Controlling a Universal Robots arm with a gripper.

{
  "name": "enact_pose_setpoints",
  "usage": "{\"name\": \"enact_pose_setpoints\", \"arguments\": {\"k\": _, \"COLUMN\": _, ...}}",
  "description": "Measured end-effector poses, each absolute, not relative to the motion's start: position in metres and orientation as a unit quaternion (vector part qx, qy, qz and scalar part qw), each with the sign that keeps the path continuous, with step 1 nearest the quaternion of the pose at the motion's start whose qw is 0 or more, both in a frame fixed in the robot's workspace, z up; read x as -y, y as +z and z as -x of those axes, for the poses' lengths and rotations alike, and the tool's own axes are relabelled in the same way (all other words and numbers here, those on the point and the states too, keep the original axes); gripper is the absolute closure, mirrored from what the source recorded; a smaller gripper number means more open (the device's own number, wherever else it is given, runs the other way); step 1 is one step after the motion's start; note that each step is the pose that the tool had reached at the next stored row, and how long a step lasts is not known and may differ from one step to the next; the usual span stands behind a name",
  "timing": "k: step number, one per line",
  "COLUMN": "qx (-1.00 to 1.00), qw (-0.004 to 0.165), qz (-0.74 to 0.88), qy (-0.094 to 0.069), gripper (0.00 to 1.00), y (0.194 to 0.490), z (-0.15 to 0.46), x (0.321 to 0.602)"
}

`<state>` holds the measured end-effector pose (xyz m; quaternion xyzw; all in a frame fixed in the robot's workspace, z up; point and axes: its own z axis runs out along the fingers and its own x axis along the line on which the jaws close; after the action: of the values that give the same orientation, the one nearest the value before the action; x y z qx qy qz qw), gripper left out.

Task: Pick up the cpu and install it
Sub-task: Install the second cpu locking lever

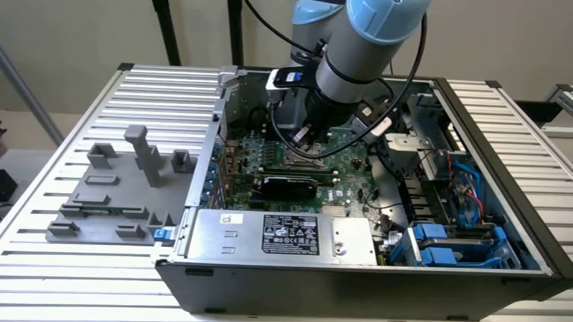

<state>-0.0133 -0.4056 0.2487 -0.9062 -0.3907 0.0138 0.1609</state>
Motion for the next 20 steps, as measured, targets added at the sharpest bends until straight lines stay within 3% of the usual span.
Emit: {"name": "enact_pose_setpoints", "arguments": {"k": 20, "qx": 0.391, "qw": 0.157, "qz": 0.907, "qy": 0.016, "gripper": 0.89, "y": 0.232, "z": 0.047, "x": 0.415}}
